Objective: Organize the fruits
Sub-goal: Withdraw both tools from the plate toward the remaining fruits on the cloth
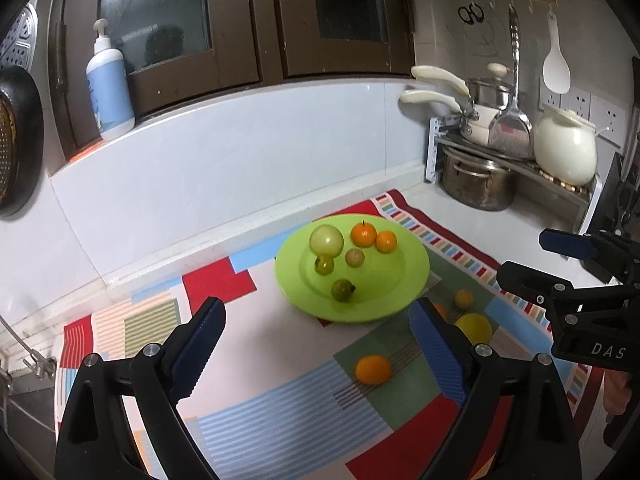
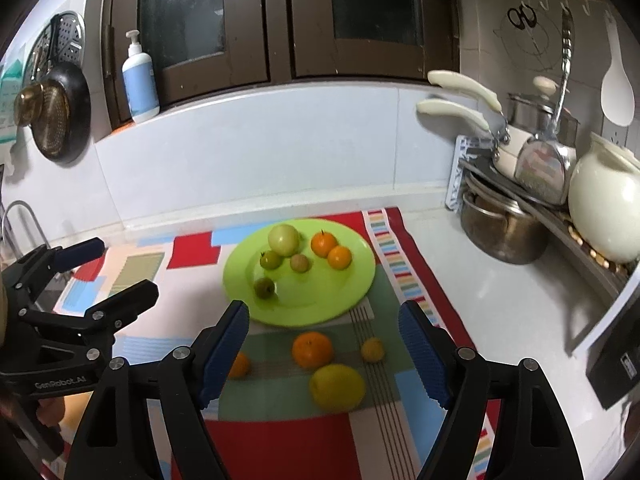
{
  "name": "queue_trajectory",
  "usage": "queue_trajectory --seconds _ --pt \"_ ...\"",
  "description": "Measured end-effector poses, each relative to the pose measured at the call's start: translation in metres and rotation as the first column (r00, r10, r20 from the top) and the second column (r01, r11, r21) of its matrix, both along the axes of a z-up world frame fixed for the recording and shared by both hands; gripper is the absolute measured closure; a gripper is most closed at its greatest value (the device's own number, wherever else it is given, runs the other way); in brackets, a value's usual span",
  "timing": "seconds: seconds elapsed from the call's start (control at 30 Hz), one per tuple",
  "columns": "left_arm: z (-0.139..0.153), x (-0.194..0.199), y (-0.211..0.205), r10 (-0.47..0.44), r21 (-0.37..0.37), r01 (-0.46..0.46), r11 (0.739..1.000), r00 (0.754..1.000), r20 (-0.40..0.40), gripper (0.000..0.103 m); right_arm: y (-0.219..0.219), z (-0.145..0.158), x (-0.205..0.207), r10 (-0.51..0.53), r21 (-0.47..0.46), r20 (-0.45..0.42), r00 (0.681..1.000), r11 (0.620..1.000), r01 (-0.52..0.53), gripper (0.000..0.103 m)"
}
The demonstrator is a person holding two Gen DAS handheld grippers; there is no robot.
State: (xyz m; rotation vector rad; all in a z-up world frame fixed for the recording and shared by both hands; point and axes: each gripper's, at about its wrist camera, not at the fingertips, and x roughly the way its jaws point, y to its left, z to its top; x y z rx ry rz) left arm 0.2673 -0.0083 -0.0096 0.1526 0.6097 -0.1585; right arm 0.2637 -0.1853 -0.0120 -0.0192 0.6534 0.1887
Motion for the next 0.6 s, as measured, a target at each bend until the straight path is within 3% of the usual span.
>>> queue_trajectory --seconds 0.6 --pt "-0.066 -0.001 -0.013 -0.055 0.007 0.057 0.998 0.987 -0.15 0.009 -0.007 -0.068 -0.004 -0.004 -0.025 -0.186 0.983 1.0 -0.001 0.026"
